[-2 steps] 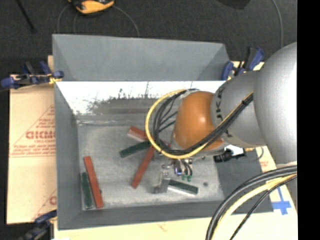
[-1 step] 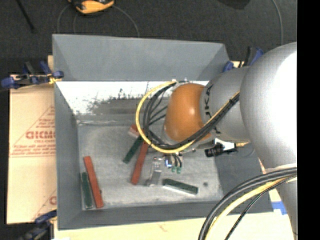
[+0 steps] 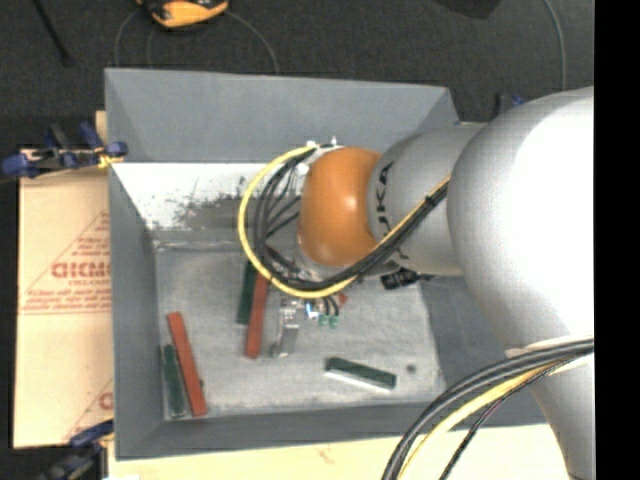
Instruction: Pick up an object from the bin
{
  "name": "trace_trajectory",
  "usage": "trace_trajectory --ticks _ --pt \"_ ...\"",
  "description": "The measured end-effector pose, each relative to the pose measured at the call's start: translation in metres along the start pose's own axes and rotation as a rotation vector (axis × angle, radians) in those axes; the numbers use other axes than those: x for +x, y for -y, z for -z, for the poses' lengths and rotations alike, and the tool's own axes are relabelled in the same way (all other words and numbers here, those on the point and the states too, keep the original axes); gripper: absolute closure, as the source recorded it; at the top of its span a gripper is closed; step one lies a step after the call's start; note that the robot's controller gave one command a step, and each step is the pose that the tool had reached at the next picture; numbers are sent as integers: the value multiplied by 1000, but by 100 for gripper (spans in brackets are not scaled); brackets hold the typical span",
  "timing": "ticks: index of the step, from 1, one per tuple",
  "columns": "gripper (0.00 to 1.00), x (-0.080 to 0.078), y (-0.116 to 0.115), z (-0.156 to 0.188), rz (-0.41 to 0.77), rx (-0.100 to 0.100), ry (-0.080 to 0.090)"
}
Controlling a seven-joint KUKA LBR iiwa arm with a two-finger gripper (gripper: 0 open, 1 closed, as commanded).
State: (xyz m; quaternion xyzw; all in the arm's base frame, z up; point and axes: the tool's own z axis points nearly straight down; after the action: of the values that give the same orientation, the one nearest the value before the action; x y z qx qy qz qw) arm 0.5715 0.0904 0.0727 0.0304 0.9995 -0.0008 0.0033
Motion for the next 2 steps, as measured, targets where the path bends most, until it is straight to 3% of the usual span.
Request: trace_trajectory --ticks 2 --pt "0 -44 -25 -1 571 -1 -1"
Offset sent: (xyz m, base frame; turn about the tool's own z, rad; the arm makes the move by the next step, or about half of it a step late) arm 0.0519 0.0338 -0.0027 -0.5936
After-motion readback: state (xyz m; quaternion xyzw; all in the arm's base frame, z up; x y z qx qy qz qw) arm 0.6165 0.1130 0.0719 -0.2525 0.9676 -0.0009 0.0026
